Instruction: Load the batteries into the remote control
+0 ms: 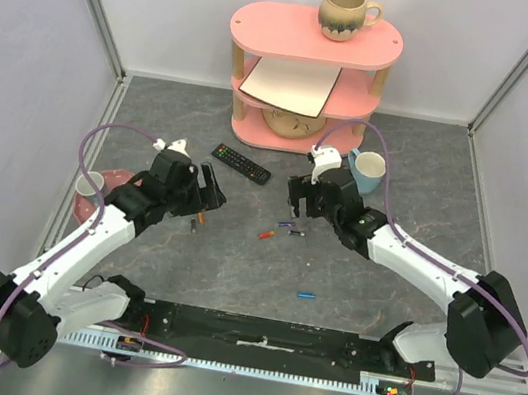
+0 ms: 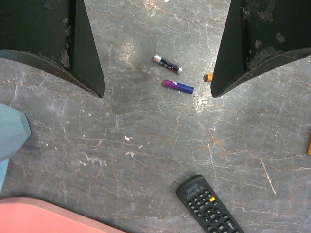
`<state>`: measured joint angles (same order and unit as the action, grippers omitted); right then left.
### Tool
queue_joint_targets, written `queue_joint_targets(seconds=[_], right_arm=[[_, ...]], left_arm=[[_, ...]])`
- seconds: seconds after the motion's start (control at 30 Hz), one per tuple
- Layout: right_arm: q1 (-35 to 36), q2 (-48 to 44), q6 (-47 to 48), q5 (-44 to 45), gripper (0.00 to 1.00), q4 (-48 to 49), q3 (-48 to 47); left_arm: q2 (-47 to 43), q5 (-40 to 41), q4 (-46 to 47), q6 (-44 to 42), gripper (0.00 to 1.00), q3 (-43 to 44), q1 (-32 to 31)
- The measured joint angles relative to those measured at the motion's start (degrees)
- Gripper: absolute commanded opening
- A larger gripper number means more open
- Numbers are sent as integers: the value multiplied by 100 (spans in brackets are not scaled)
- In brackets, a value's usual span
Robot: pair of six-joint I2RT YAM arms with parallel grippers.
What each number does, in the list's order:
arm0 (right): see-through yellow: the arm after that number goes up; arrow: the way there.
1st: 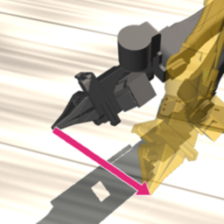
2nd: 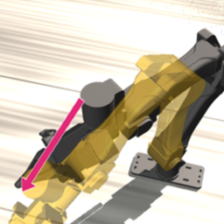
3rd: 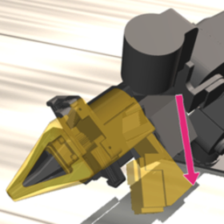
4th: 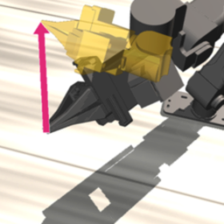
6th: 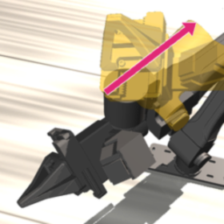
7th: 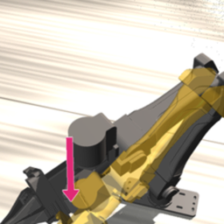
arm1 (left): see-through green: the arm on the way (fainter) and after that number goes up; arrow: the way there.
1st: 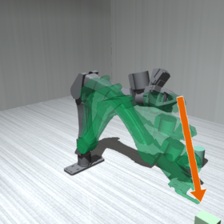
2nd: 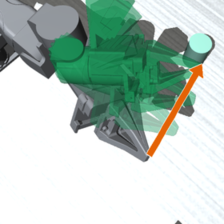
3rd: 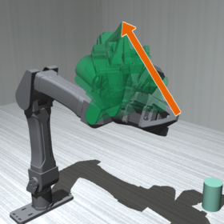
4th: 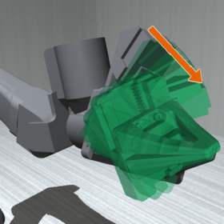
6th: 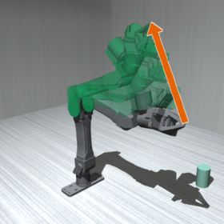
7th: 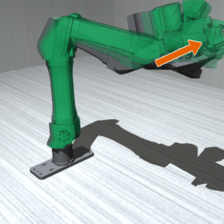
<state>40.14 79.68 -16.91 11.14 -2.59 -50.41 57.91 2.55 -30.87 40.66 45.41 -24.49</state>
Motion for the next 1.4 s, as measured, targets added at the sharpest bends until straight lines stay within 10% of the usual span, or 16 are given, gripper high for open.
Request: queue_joint_targets(seconds=[0.47,0.8,1.4], right_arm=[[339,1829,903,525,98,-4,-1803],[334,3740,1567,533,98,33,-3171],[254,5047,2284,-105,98,-614,-4629]], left_arm=[[-1049,-616,118,-243,99,-173,0],[-1707,-911,-72,-334,59,-275,0],[-1657,-1266,-33,-544,61,-470,0]])
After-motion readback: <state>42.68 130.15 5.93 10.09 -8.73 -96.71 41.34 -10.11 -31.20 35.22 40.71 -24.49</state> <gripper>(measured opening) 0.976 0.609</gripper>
